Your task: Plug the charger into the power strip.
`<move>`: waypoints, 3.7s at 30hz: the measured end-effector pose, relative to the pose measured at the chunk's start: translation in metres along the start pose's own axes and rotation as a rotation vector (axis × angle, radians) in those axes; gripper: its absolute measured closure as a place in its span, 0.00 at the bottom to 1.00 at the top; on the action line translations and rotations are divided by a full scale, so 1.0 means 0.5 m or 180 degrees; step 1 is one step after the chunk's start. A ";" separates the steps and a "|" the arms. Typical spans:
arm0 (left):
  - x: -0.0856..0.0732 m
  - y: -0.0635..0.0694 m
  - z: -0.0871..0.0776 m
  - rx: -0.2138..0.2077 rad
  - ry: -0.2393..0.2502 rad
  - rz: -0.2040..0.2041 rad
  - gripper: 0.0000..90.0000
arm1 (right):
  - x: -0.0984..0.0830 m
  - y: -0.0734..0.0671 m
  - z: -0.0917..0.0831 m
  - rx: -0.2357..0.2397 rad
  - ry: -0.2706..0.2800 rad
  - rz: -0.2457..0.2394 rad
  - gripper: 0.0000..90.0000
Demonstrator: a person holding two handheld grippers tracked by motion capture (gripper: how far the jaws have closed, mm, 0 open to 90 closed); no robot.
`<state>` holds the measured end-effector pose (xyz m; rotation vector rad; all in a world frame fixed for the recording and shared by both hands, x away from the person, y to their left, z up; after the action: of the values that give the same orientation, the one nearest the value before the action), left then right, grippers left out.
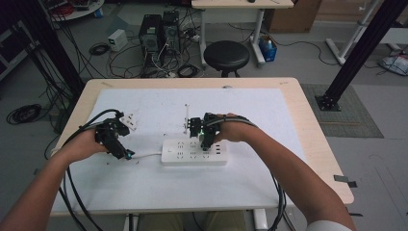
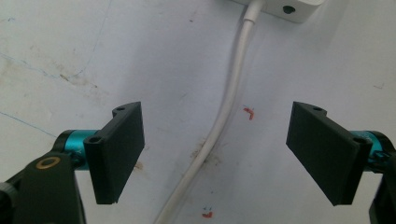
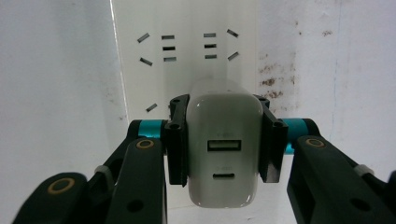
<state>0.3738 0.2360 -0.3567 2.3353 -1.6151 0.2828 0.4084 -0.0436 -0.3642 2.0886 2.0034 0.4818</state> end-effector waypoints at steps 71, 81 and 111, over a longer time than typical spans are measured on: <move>-0.009 0.002 0.008 -0.0009 0.0112 -0.0072 0.21 | -0.062 0.068 -0.015 0.0468 0.0661 0.1241 0.14; -0.009 0.006 0.007 -0.0007 0.0128 -0.0072 0.21 | -0.095 0.082 -0.047 0.0267 0.0728 0.1474 0.00; -0.009 0.025 -0.019 0.0217 0.0372 -0.0105 0.21 | -0.344 0.000 -0.196 -0.0415 0.0837 0.2217 0.01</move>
<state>0.3606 0.2392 -0.3476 2.3454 -1.5335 0.4651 0.3678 -0.2224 -0.2889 2.7086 1.2372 1.0097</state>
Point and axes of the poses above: each handheld gripper's, and its own axes: z roughly forward along the jaws, x roughly out of its top, y roughly to its right, the point moved 1 cm from there along z, roughly forward along the jaws, and after that the axes turned 14 degrees about -x, right-handed, at the moved point
